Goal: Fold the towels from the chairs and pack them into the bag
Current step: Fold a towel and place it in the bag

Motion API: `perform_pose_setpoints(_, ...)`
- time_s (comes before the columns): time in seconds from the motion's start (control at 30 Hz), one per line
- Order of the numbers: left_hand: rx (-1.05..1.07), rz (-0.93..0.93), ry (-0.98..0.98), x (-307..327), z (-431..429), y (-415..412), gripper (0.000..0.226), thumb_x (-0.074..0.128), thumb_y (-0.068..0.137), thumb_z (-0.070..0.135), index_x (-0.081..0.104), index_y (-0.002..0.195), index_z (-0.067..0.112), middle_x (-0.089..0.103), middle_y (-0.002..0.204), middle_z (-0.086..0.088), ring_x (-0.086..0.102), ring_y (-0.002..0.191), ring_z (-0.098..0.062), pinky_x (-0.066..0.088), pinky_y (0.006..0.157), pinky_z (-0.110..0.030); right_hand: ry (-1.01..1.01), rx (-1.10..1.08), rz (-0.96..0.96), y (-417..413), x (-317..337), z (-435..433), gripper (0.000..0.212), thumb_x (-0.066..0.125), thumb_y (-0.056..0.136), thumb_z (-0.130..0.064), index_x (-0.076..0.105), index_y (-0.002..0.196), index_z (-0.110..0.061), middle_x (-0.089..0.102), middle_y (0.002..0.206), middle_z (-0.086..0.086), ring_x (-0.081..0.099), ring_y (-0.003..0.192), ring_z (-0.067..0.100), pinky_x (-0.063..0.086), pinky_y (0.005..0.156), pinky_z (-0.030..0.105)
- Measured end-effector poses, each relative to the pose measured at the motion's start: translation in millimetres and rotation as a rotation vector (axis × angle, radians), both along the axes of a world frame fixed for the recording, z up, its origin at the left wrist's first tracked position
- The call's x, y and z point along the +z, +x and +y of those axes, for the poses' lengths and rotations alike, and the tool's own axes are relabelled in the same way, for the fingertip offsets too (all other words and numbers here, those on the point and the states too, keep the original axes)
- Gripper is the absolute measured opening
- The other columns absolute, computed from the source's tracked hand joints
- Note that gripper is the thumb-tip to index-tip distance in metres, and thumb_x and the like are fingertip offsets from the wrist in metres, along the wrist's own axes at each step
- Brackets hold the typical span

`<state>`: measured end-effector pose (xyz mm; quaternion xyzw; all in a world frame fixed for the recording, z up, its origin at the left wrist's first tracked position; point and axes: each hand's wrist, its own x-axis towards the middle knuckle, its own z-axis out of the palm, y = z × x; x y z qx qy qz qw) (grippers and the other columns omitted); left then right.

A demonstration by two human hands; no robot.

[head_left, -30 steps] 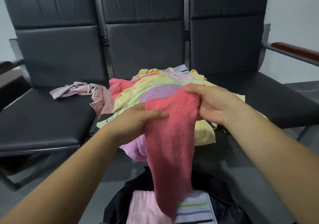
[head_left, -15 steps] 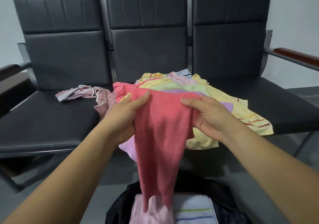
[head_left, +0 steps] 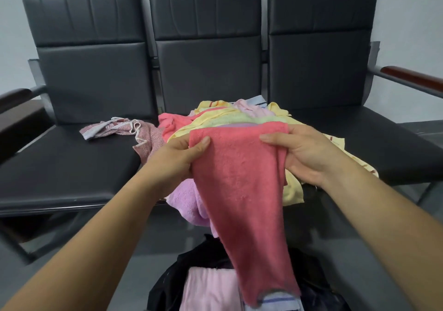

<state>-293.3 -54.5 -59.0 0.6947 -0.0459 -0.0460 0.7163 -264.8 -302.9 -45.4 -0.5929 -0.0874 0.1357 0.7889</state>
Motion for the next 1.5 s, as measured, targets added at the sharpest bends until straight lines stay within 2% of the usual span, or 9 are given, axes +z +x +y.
perform_pose_setpoints(0.17, 0.009, 0.097, -0.09, 7, -8, -1, 0.039, 0.059, 0.093, 0.033, 0.069, 0.121, 0.008, 0.074, 0.117, -0.009, 0.071, 0.099, -0.021, 0.062, 0.076, -0.033, -0.297, -0.123, -0.073, 4, -2, -9, 0.021, 0.074, 0.092, -0.02, 0.075, 0.111, -0.013, 0.076, 0.114, 0.012, 0.072, 0.103, 0.029, 0.055, 0.092, 0.047)
perform_pose_setpoints(0.43, -0.088, 0.048, -0.485, 13, -12, 1, 0.029, 0.061, 0.087, 0.006, 0.066, 0.114, 0.0, 0.076, 0.096, -0.01, 0.075, 0.083, -0.016, 0.061, 0.075, -0.026, 0.334, 0.109, 0.113, -1, 13, -14, 0.035, 0.061, 0.088, -0.013, 0.064, 0.122, -0.008, 0.077, 0.102, -0.001, 0.074, 0.09, 0.006, 0.056, 0.097, 0.026)
perform_pose_setpoints(0.67, 0.101, -0.187, 0.061, 16, 3, 2, 0.024, 0.05, 0.105, 0.012, 0.07, 0.119, 0.014, 0.076, 0.095, -0.001, 0.072, 0.081, -0.012, 0.059, 0.067, -0.026, -0.178, -0.071, -0.049, 2, 9, -19, 0.019, 0.063, 0.1, -0.018, 0.071, 0.117, -0.013, 0.074, 0.09, 0.001, 0.074, 0.082, 0.02, 0.06, 0.062, 0.035)
perform_pose_setpoints(0.83, 0.057, -0.043, -0.143, 24, -2, 1, 0.03, 0.053, 0.103, 0.024, 0.07, 0.12, 0.007, 0.071, 0.105, -0.008, 0.064, 0.092, -0.018, 0.054, 0.072, -0.029, 0.087, -0.061, 0.081, -8, 22, -7, 0.029, 0.056, 0.101, -0.016, 0.077, 0.082, -0.011, 0.068, 0.065, -0.004, 0.064, 0.05, 0.005, 0.049, 0.042, 0.018)
perform_pose_setpoints(0.97, -0.076, -0.107, -0.354, 28, -5, -2, 0.021, 0.06, 0.094, 0.016, 0.069, 0.112, 0.01, 0.07, 0.075, 0.004, 0.066, 0.074, -0.008, 0.057, 0.072, -0.023, 0.373, 0.094, 0.104, -10, 29, -10, 0.035, 0.062, 0.094, -0.024, 0.067, 0.123, -0.005, 0.07, 0.077, -0.002, 0.068, 0.067, 0.007, 0.059, 0.067, 0.023)
perform_pose_setpoints(1.2, 0.115, -0.285, 0.104, 27, -1, -5, 0.022, 0.054, 0.103, 0.008, 0.074, 0.107, 0.016, 0.076, 0.086, -0.001, 0.071, 0.079, -0.012, 0.058, 0.069, -0.025, -0.137, -0.207, -0.141, -3, 24, -17, 0.008, 0.065, 0.098, -0.015, 0.073, 0.102, -0.016, 0.075, 0.089, 0.0, 0.074, 0.079, 0.018, 0.06, 0.066, 0.033)
perform_pose_setpoints(1.3, 0.148, -0.217, 0.038, 31, -6, -6, 0.021, 0.054, 0.104, 0.018, 0.073, 0.106, 0.011, 0.066, 0.062, 0.009, 0.058, 0.053, -0.003, 0.049, 0.053, -0.018, -0.053, -0.208, -0.07, -4, 23, -11, 0.012, 0.065, 0.098, -0.013, 0.073, 0.106, -0.01, 0.073, 0.088, 0.003, 0.071, 0.074, 0.015, 0.059, 0.063, 0.029)
perform_pose_setpoints(1.43, 0.048, -0.143, -0.246, 35, -6, -5, 0.026, 0.06, 0.094, 0.024, 0.072, 0.108, 0.006, 0.073, 0.083, 0.001, 0.066, 0.072, -0.009, 0.054, 0.066, -0.022, 0.327, -0.035, 0.083, -8, 28, -9, 0.017, 0.066, 0.088, -0.015, 0.078, 0.077, -0.009, 0.075, 0.08, 0.001, 0.071, 0.071, 0.008, 0.059, 0.065, 0.02)
perform_pose_setpoints(1.5, -0.028, -0.183, -0.241, 32, -2, -5, 0.029, 0.06, 0.091, 0.013, 0.067, 0.118, 0.004, 0.075, 0.094, -0.003, 0.071, 0.083, -0.012, 0.059, 0.077, -0.024, 0.3, 0.001, 0.041, -9, 30, -11, 0.01, 0.063, 0.09, -0.009, 0.072, 0.091, -0.003, 0.073, 0.079, 0.002, 0.07, 0.069, 0.007, 0.058, 0.063, 0.019)
